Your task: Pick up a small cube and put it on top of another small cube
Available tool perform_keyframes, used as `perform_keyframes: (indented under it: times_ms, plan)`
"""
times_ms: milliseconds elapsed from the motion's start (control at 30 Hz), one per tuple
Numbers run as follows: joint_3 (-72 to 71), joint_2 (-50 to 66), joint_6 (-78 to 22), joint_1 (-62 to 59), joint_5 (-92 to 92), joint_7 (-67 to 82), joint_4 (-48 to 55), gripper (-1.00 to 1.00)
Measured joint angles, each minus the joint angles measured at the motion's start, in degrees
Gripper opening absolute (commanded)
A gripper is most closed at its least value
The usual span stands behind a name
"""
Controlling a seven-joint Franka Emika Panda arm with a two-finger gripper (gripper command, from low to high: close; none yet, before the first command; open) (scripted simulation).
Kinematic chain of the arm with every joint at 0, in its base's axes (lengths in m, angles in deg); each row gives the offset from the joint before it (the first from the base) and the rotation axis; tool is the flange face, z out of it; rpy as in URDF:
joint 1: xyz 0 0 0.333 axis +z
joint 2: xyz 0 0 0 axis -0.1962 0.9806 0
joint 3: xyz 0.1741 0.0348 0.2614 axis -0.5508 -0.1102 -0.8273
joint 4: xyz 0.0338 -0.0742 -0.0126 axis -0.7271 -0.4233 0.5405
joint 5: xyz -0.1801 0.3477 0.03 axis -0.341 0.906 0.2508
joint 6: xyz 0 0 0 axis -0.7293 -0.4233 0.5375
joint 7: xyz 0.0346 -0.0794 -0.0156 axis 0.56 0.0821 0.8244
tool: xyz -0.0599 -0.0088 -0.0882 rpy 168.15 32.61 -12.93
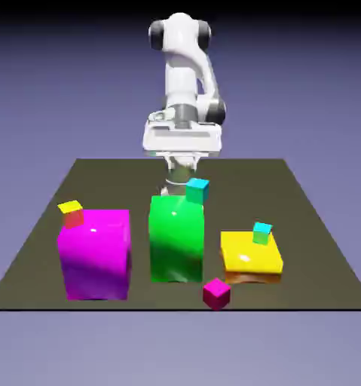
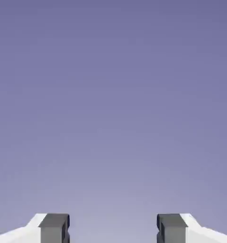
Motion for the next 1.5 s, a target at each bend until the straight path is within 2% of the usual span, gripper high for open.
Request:
perform_keyframes:
  times_ms: [900,1033,1067,1133,1267,1500]
  plan:
    - [-1.08,55.83,-40.74,11.11,-9.39,18.45,40.56,0.00]
    - [-0.28,62.06,-33.83,11.11,-10.45,17.60,39.87,0.00]
    - [-0.13,63.24,-32.51,11.11,-10.66,17.44,39.74,-1.00]
    - [-0.13,63.25,-32.52,11.11,-10.56,17.51,39.74,-1.00]
    - [-1.87,54.95,-41.14,11.06,-8.87,18.01,40.02,-1.00]
    - [-14.63,40.42,-47.21,10.19,-3.30,8.85,31.15,-1.00]
